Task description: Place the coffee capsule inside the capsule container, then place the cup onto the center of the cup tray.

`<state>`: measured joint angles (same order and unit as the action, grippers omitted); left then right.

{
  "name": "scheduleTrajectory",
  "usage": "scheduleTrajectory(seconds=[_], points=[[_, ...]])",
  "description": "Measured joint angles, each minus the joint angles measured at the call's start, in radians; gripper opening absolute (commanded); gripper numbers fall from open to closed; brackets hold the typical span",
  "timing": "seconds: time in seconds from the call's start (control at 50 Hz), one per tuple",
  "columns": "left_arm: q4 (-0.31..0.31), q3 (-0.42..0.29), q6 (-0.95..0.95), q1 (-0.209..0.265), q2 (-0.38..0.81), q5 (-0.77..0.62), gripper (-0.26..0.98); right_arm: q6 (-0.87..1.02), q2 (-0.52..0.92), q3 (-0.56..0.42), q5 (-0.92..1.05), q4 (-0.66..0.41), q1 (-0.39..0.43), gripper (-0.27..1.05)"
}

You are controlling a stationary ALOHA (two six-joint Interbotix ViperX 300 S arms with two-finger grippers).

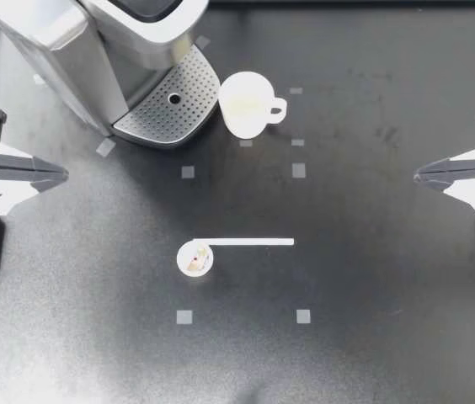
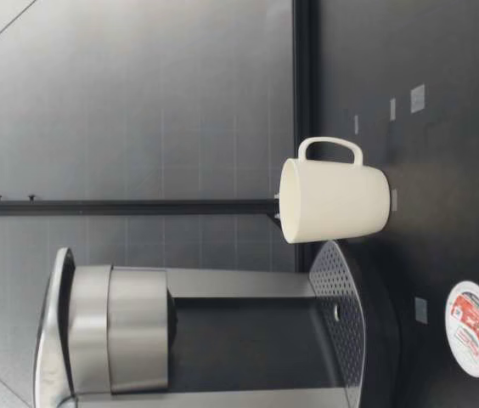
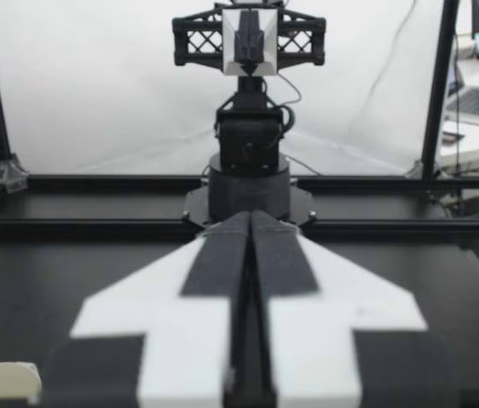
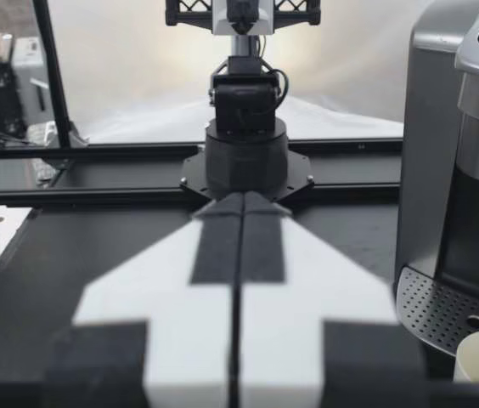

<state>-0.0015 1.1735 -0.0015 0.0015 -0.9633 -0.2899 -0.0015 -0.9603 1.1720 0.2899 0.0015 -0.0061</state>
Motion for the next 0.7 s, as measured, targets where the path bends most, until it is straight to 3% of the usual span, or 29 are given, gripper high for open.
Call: scheduleTrajectory(seconds=[0.26,0.7], points=[[0.002,0.002,-0.008,0.020,-0.005,-0.021,0.11,0.011,0.141,-0.107,-0.006,0.002,0.000,-0.03],[0.002,0.005,0.005,0.020,-0.005,-0.021,0.11,0.009,0.724,-0.471,-0.325,0.000,0.000,-0.02]])
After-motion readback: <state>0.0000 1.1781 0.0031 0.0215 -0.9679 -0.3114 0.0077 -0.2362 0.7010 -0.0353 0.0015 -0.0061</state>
